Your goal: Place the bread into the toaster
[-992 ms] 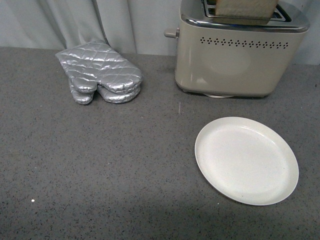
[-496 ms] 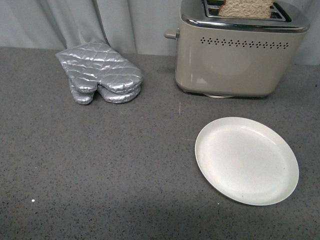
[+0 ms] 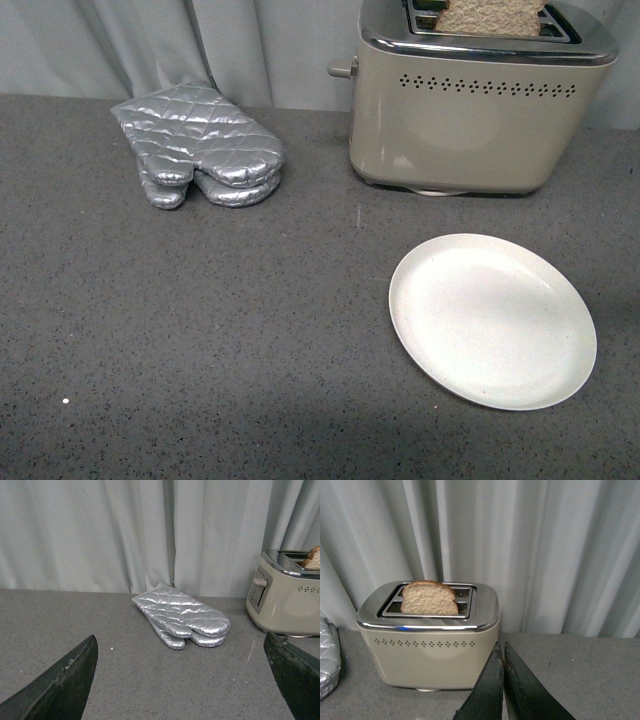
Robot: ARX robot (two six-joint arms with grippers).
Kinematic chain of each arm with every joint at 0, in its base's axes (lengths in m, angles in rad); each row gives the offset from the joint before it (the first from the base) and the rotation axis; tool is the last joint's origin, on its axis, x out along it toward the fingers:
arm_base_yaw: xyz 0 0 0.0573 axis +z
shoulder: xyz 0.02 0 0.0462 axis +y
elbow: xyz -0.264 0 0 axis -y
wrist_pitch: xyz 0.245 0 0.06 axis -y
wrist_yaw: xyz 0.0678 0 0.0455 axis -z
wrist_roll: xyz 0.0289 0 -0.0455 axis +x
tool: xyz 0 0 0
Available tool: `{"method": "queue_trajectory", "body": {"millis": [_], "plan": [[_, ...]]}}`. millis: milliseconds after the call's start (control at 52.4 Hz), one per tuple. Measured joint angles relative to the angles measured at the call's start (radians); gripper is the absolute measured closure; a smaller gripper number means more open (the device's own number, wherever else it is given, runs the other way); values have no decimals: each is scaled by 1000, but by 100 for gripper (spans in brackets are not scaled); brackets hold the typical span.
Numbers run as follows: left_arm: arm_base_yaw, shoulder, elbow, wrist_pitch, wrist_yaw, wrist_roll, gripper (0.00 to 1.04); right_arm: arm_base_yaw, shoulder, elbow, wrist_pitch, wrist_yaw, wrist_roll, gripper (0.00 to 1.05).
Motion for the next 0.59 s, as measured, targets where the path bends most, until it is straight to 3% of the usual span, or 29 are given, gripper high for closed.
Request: {"method": "queue_trajectory", "body": {"millis": [248,363,592], "plan": [[0,0,0,0,0,0,7,-36,-131,-113,-14,-34,0,104],[0,0,0,0,0,0,7,-90,-192,-152,-40,-107,0,104],[0,0,0,0,0,0,7,-114,-318,-211,-108,-110,0,104]]}}
